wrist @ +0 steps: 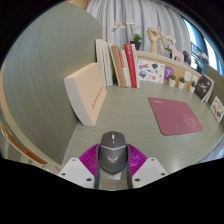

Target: Arrange mouse

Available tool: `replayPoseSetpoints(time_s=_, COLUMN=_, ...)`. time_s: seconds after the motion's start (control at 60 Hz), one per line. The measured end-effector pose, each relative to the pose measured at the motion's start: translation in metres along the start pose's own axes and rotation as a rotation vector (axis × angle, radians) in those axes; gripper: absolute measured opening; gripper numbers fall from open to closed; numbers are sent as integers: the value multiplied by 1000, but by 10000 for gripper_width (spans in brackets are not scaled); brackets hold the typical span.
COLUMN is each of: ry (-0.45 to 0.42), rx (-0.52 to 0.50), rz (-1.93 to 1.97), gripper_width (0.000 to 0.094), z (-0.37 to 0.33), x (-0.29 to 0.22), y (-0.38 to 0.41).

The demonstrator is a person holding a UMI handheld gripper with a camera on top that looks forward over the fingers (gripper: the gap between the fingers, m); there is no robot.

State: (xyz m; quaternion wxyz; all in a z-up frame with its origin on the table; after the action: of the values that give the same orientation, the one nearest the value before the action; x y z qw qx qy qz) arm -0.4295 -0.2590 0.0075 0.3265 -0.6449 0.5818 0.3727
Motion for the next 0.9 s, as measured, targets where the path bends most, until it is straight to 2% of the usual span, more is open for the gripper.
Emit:
replayPoseSetpoints(time_s=0.1, ry=8, rx=0, rz=-3, gripper_width=294, z=0, x=0, y=0)
replayPoseSetpoints(time_s=0.3, ry=51, rx=-44, rz=2, gripper_width=292, z=-3, x=-5, y=-4)
replayPoseSetpoints(time_s=0.4, ry=37, rx=-33, rz=22, gripper_width=293, z=-12, x=-26, y=-21)
replayPoseSetpoints(time_s=0.517, ry=-22, rx=-24, rz=37, gripper_width=294, z=-23, x=-76, y=-56)
replayPoseSetpoints(time_s=0.75, ry=-210, rx=61, rz=14, gripper_width=294, z=-33, x=-220, y=-162)
replayPoseSetpoints(time_s=0.817, ry=-251, rx=92, rz=4, gripper_width=292, z=-28, x=-246, y=-193)
replayPoseSetpoints(time_s=0.9, ry=-259, rx=123, rz=-1, gripper_width=292, z=-12, x=-259, y=-229)
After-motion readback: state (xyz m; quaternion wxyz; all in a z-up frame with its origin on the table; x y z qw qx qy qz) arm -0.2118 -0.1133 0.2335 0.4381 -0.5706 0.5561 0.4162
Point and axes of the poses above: the point between the fingertips, and its own axes, seen from behind it with the camera up: y to the left, x down, z forward, the way the camera looks, the point moved 3 cm from there along -z, backward, against the way the camera looks, and after that the axes turned 9 degrees about -y, right-handed, at the moved point
